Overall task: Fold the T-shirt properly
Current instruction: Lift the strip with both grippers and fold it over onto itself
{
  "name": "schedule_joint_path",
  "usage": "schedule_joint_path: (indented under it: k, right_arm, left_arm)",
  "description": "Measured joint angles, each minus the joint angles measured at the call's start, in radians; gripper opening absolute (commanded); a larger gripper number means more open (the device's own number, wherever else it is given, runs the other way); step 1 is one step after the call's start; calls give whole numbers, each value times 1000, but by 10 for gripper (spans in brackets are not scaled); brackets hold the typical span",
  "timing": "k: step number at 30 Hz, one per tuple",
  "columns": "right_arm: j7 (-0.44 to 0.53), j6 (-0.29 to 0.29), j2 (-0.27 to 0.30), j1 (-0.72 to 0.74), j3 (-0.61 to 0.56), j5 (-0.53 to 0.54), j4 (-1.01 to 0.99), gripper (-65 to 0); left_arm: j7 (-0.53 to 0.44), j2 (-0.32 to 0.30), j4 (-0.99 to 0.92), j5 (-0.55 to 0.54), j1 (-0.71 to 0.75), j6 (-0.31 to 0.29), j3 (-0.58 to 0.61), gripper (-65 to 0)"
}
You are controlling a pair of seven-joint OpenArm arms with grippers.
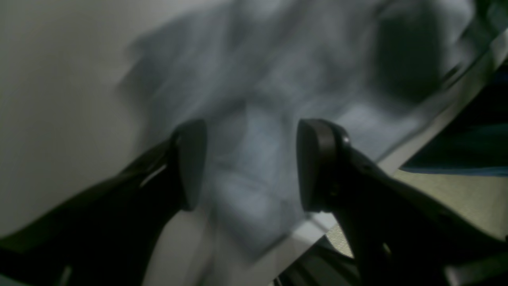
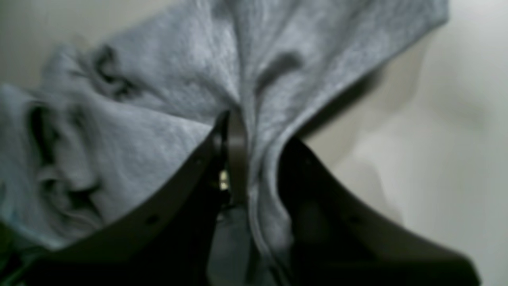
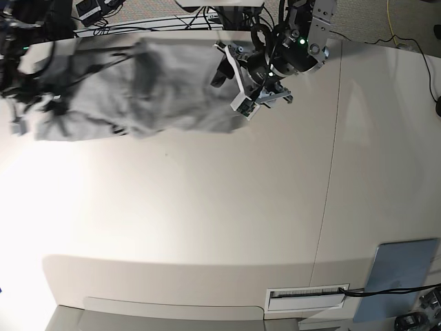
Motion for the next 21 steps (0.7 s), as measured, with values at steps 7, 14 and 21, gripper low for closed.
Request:
schedule_joint_path:
  k: [7,14,21]
  right_arm:
    - [-164,-35,-25,-16,51,70,205,-650]
    - [-162,-119,-206,-90,33,-33,636,-650]
    - [-61,-193,-315,-132,-193,-182,912,-650]
  left_arm:
    - [-127,1,-76,72,-2,15,-2,-307]
    - [-306,1,-293,97,-26,-7,0,-307]
    - [-294,6,-314,62,-61,-6,2,-307]
